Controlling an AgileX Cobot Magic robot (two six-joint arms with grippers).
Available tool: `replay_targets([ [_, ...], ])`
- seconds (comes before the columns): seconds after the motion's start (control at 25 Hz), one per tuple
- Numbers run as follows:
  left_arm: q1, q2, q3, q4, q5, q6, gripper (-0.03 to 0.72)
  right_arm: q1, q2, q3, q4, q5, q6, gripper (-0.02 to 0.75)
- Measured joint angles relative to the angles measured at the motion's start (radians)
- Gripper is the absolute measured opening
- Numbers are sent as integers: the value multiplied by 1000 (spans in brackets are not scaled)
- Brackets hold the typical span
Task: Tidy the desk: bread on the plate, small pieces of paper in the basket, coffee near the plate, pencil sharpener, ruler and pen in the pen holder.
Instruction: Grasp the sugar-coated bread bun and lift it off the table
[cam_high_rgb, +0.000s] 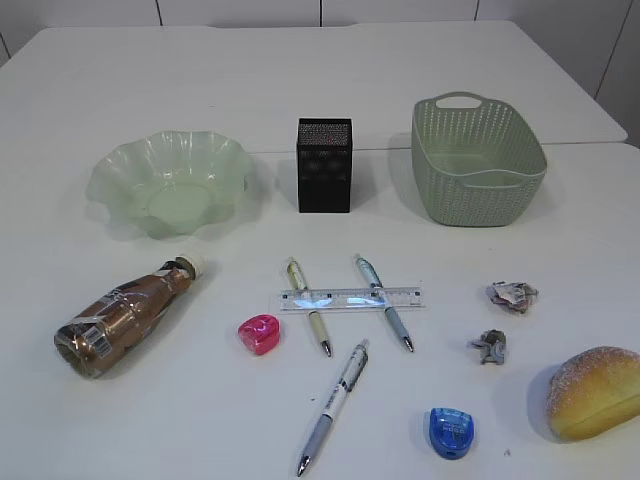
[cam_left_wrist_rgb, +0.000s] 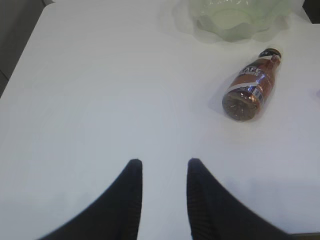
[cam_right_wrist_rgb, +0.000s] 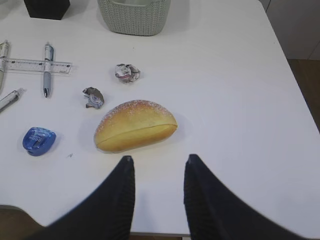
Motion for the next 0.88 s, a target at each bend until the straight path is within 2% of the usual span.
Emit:
replay_targets([
  [0.88,0,0,0,0,0,0,214,0,0,0,0,0,0,280],
])
